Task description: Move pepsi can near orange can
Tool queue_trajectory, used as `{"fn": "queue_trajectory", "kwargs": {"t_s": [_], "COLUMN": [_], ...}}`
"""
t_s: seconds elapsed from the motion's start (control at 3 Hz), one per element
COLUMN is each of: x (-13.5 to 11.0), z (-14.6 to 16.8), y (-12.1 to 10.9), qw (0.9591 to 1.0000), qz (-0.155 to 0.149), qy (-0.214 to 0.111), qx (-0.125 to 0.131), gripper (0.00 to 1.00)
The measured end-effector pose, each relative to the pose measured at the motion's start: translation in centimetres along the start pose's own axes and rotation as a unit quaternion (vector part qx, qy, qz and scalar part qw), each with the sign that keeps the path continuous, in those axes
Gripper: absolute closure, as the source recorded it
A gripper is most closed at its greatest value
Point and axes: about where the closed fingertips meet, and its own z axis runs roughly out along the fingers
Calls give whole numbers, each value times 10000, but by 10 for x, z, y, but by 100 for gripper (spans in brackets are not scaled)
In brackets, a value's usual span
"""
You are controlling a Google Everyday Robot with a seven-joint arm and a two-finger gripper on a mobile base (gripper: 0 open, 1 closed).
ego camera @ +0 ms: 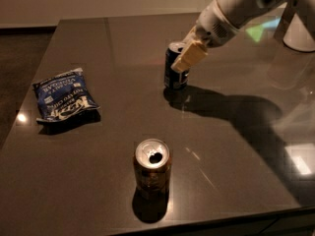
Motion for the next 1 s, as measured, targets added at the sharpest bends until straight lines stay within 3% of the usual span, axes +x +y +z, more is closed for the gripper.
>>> {"fn": "queue_trajectory", "kwargs": {"t_s": [0.33,1.0], "x": [14,40], "z": [-25,-47], "y": [26,99], "qw": [9997,9953], "qz": [-163,-701], "qy": [-88,-66], "qx": [-177,-672], "gripper": [100,100]}}
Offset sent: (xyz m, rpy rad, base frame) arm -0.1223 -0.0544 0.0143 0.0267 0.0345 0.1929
